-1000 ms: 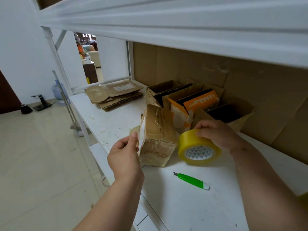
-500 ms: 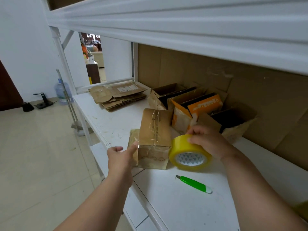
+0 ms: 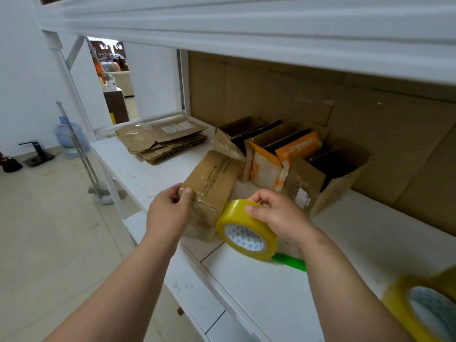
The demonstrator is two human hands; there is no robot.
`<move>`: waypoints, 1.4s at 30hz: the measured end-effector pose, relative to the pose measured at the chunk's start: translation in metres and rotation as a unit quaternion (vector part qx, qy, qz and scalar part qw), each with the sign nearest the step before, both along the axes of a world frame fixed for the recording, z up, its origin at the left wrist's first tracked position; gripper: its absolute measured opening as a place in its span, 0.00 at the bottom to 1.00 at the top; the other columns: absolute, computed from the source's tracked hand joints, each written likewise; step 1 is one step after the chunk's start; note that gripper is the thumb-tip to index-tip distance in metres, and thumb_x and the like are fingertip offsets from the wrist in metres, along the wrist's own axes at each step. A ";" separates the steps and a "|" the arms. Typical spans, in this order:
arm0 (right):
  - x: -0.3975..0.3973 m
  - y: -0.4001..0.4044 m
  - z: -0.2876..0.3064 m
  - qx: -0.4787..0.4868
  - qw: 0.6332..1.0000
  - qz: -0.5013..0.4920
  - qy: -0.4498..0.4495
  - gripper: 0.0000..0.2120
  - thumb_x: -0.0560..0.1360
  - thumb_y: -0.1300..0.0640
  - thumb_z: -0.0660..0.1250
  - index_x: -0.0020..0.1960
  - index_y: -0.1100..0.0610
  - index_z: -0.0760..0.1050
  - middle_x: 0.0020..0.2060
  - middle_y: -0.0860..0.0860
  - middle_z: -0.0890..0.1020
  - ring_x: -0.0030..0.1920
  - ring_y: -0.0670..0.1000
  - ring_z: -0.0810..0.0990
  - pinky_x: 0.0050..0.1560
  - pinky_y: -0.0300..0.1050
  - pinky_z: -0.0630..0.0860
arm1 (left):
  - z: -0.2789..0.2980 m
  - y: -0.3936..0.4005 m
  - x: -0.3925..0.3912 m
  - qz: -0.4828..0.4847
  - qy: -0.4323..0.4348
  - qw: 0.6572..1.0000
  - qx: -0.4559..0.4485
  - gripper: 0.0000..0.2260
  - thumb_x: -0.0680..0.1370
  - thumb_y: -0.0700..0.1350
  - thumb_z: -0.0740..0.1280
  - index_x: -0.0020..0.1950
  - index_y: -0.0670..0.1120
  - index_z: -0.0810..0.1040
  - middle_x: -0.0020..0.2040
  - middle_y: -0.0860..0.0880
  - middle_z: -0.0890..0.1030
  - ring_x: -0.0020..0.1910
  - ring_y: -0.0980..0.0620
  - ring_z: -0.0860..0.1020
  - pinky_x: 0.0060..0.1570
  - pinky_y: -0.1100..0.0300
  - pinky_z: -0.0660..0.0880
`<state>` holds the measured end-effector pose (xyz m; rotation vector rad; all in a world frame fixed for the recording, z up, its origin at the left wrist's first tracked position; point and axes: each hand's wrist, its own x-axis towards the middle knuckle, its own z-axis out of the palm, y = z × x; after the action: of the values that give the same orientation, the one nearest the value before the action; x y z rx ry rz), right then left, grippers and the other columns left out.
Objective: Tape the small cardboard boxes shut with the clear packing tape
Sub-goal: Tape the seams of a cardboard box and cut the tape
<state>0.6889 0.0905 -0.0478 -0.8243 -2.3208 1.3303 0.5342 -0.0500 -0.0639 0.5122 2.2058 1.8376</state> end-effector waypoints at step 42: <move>-0.019 -0.049 -0.015 -0.055 0.987 -0.124 0.087 0.05 0.75 0.56 0.72 0.44 0.46 0.82 0.41 0.45 0.84 0.43 0.47 0.82 0.45 0.44 0.78 | -0.033 -0.022 -0.050 -0.107 0.028 0.994 0.006 0.12 0.75 0.61 0.68 0.54 0.56 0.79 0.48 0.56 0.82 0.49 0.58 0.80 0.48 0.56 0.77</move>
<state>0.6698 0.0410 -0.0627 -0.9551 -1.9551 1.3693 0.4846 -0.0725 -0.0969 0.7774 2.0825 1.7460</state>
